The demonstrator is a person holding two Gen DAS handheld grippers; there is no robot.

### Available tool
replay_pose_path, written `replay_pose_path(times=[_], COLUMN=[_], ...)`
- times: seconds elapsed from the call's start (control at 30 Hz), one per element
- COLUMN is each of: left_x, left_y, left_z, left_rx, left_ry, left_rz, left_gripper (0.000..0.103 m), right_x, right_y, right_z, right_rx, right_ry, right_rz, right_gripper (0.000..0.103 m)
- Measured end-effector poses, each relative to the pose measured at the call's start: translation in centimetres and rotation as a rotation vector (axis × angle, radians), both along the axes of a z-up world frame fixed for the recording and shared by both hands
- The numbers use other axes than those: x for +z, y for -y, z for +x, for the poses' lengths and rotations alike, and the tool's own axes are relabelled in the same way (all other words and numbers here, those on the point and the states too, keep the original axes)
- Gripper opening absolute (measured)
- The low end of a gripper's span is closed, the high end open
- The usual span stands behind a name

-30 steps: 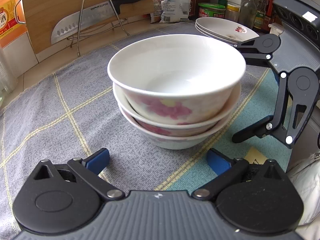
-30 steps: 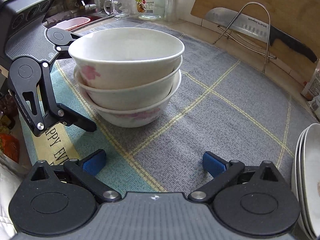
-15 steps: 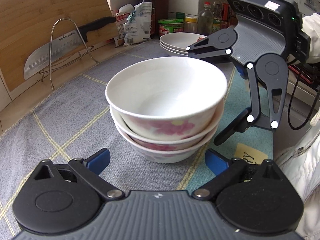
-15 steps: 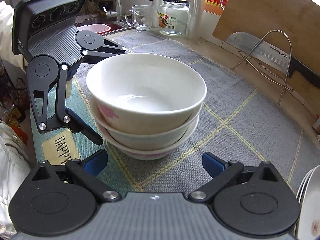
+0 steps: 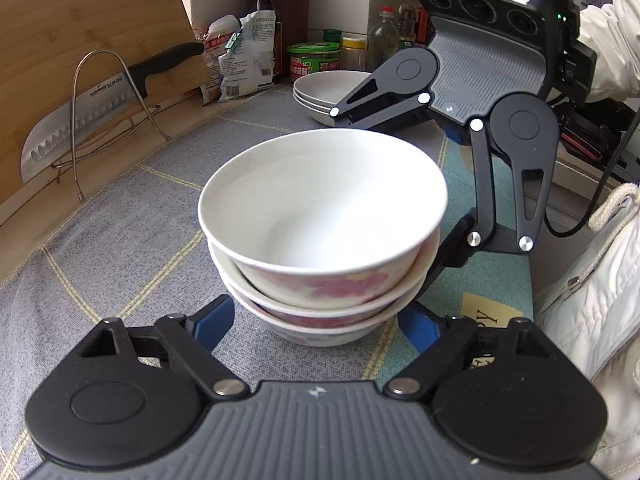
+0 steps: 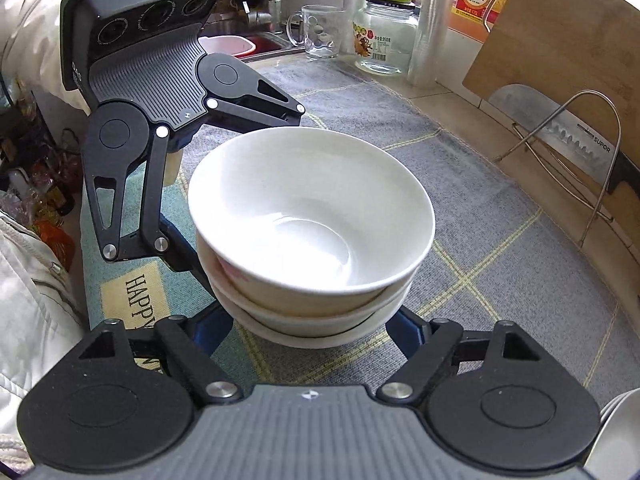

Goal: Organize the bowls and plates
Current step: 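Lift and carry the bowl stack with both tools toward the white plate stack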

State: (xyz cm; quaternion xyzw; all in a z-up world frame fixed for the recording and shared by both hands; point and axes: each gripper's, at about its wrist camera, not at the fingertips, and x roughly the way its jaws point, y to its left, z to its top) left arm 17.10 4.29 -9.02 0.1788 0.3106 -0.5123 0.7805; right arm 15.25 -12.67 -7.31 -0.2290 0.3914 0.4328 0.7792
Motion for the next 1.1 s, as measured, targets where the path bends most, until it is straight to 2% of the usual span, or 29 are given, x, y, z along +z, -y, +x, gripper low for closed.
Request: replay_pose_path(times=[0.13,0.5,0.9,1.1], left_x=[0.0,0.0,0.0,0.2], left_y=[-0.1,0.1,0.0,0.3], left_z=[0.0,0.2,0.4,0.7], left_rx=[-0.019,-0.069,-0.096,-0.12], left_ry=[0.001,0.021,0.015,0.016], left_rz=[-0.001,0.008,-0.007,0.013], left_gripper=[0.083,0.087,0.086,0.087], right_x=[0.0,-0.1,-0.1,-0.2], right_y=[-0.1,-0.4,-0.3,-0.2], right_z=[0.1,0.5,1.0,1.0], right_rx=[0.006,0.036,0.041,0.034], right_ry=[-0.005,0.0,-0.038,-0.043], right_rz=[-0.009,-0.024,-0.022,-0.018], right_gripper=[0.086,0.089,0.089,0.089])
